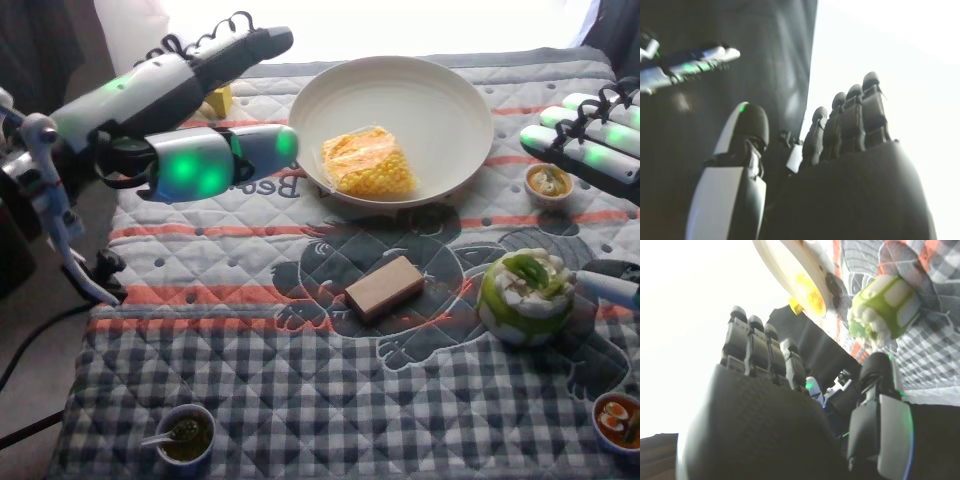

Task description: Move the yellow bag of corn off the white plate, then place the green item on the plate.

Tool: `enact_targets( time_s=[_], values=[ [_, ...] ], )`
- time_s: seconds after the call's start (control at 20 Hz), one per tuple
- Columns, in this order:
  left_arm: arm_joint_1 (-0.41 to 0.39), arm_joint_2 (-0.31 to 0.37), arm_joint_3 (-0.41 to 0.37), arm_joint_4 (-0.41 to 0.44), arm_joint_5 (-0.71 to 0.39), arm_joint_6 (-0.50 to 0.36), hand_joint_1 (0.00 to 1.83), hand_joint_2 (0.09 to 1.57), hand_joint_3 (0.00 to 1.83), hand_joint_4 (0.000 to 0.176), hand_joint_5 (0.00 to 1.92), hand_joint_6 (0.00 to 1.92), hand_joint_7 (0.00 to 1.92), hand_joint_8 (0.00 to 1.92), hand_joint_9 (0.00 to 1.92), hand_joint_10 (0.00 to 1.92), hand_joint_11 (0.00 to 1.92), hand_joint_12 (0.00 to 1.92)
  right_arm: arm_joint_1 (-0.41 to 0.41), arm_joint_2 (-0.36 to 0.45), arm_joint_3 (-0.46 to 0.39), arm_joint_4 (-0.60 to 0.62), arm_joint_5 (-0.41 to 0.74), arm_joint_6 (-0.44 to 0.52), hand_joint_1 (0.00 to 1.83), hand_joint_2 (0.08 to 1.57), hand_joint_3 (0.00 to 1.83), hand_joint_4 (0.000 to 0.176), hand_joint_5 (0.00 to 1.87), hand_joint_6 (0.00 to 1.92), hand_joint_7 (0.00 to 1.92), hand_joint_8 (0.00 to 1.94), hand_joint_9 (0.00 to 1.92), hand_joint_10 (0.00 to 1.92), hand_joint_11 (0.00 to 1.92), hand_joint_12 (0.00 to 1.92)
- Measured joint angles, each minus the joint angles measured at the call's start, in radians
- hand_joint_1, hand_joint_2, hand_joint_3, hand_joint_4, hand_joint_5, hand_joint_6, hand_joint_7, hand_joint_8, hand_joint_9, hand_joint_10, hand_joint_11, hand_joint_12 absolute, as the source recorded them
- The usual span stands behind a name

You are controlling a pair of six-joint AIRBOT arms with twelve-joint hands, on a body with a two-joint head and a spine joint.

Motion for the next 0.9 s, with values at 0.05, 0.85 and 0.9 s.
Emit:
enact_targets(
  time_s=[0.05, 0.85, 0.9],
  values=[
    [-0.014, 0.0, -0.016, 0.005, 0.003, 0.045, 0.45, 1.28, 0.01, 0.0, 0.02, 0.01, 0.0, 0.0, 0.0, 0.0, 0.0, 0.0, 0.003, 0.0, 0.0, 0.0, -0.001, 0.0, 0.42, 1.24, 0.0, 0.0, 0.0, 0.0, 0.0, 0.0, 0.0, 0.0, 0.0, 0.25],
    [-0.261, -0.282, 0.238, -0.018, 0.465, 0.305, 0.92, 1.01, 0.0, 0.073, 0.27, 0.02, 0.24, 0.01, 0.14, 0.27, 0.0, 1.49, 0.01, -0.003, 0.004, 0.008, 0.008, 0.005, 0.47, 1.26, 0.0, 0.0, 0.0, 0.0, 0.0, 0.0, 0.0, 0.0, 0.02, 0.01],
    [-0.266, -0.312, 0.261, -0.096, 0.484, 0.41, 0.94, 1.04, 0.0, 0.067, 0.25, 0.0, 0.19, 0.0, 0.03, 0.41, 0.0, 1.45, 0.01, -0.005, 0.007, 0.004, 0.008, 0.007, 0.45, 1.24, 0.0, 0.007, 0.0, 0.0, 0.0, 0.0, 0.0, 0.0, 0.02, 0.01]
  ],
)
